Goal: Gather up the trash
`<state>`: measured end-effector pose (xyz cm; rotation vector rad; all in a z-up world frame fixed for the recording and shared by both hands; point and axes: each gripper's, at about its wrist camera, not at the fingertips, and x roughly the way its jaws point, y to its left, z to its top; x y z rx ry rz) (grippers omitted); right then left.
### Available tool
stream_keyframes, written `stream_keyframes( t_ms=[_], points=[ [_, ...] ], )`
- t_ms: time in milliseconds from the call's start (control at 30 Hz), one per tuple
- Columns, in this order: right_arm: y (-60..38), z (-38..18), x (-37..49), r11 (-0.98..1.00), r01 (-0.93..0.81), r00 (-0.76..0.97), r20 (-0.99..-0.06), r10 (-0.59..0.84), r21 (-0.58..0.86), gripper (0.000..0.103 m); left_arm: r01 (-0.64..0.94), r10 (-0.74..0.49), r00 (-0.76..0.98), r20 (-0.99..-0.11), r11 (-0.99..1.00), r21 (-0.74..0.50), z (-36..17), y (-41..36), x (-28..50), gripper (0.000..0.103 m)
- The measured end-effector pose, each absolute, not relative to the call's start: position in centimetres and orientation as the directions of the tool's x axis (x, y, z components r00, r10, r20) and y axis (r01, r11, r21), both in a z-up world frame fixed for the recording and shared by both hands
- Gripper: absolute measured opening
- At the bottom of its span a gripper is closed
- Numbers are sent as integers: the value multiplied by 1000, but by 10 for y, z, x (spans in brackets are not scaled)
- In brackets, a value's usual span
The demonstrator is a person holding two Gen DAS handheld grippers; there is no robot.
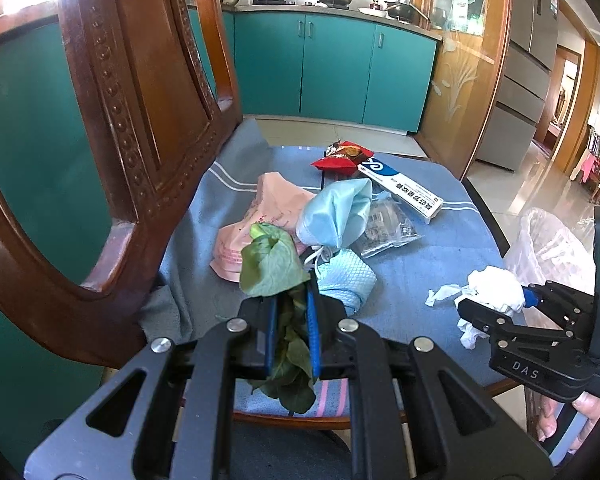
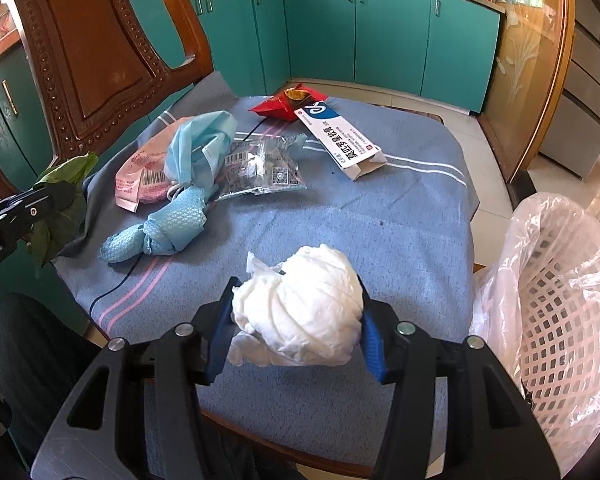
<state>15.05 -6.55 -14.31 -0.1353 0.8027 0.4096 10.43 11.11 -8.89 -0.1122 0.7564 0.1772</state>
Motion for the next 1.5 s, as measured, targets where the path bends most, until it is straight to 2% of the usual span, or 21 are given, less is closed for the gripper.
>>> stream_keyframes(
  t_ms=[1500],
  points=[
    [-71, -134, 148, 914, -400, 631, -704, 325, 64, 53, -187, 114, 718, -687, 982, -33, -86, 103, 99, 15]
  ],
)
